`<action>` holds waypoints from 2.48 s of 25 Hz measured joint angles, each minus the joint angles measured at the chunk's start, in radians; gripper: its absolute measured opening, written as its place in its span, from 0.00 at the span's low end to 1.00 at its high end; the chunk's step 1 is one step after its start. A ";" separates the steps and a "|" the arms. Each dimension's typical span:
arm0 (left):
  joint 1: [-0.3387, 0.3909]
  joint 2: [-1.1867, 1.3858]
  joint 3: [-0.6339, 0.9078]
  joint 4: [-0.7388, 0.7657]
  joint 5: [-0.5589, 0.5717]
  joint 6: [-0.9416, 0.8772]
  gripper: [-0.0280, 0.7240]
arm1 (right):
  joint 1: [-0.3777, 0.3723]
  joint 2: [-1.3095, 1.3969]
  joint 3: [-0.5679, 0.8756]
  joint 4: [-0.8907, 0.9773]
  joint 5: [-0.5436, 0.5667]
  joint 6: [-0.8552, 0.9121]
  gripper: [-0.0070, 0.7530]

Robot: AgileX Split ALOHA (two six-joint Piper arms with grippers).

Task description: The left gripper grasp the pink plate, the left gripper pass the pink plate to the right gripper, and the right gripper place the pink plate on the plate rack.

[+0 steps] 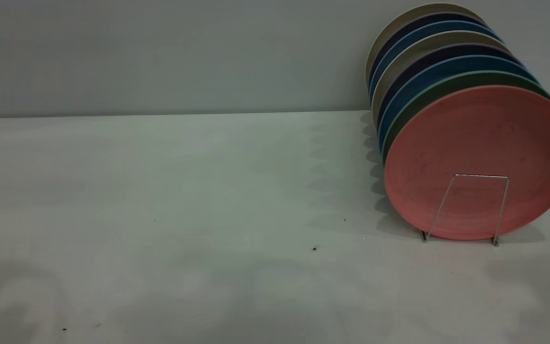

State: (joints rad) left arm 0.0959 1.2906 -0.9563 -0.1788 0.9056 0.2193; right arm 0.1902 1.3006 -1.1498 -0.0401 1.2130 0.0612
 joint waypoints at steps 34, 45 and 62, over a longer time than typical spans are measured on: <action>0.000 -1.236 0.423 0.015 0.262 -0.135 0.76 | 0.001 -1.153 0.670 0.092 -0.076 -0.192 0.76; 0.000 -1.254 0.441 0.074 0.254 -0.136 0.76 | 0.001 -1.153 0.678 0.092 -0.077 -0.192 0.76; -0.056 -1.254 0.470 0.116 0.230 -0.158 0.73 | 0.001 -1.153 0.678 0.071 -0.077 -0.186 0.75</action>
State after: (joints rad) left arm 0.0397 0.0365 -0.4860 -0.0631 1.1353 0.0610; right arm 0.1912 0.1475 -0.4723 0.0309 1.1361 -0.1253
